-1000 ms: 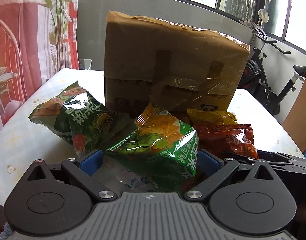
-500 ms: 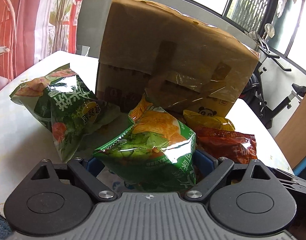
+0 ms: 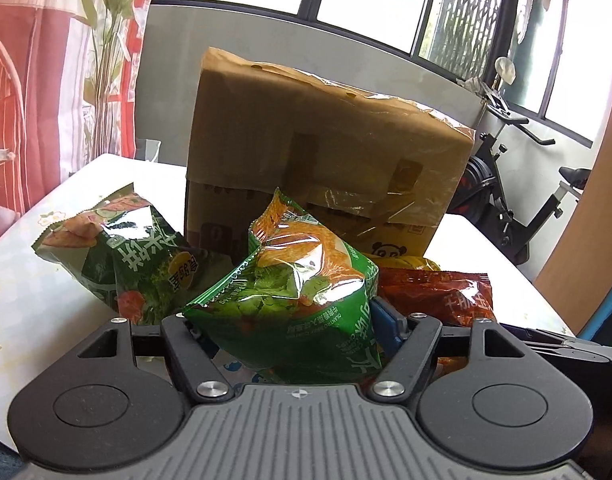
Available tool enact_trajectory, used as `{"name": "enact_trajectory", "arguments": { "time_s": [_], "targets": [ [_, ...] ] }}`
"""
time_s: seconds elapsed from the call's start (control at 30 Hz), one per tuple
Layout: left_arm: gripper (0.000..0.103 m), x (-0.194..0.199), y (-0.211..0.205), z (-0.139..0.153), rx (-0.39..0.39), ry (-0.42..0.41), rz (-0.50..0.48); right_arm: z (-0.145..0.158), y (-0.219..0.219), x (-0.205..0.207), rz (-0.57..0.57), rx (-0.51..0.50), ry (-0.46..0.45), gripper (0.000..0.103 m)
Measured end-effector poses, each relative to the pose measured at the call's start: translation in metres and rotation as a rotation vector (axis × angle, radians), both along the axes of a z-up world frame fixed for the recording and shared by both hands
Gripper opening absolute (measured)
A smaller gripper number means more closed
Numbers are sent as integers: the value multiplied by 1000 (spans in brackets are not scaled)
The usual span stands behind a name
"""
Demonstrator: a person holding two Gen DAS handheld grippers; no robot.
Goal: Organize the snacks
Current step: 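Lift both bags and carry them over the lined cardboard box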
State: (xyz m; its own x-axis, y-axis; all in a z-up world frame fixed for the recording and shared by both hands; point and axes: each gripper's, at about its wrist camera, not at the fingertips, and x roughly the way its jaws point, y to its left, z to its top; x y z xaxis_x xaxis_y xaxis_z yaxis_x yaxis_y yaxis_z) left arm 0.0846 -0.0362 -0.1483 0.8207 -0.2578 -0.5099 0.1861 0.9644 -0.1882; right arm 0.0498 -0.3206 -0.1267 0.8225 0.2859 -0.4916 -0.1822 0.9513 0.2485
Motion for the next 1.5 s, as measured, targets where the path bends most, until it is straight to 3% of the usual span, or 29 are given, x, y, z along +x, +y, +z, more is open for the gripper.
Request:
{"name": "enact_trajectory", "arguments": {
  "time_s": [0.47,0.97,1.2,1.5],
  "targets": [
    [74,-6,33,53,46,-152,97,22,-3,-7,-30,-12,-82,86],
    [75,2,46,121,87,-335,105,95,-8,8,-17,-32,-294,86],
    [75,26,31,143,94,-358,80,131,-12,33,15,-4,-337,86],
    [75,93,2,176,113,-385,23,169,4,97,45,-107,-408,86]
  ]
}}
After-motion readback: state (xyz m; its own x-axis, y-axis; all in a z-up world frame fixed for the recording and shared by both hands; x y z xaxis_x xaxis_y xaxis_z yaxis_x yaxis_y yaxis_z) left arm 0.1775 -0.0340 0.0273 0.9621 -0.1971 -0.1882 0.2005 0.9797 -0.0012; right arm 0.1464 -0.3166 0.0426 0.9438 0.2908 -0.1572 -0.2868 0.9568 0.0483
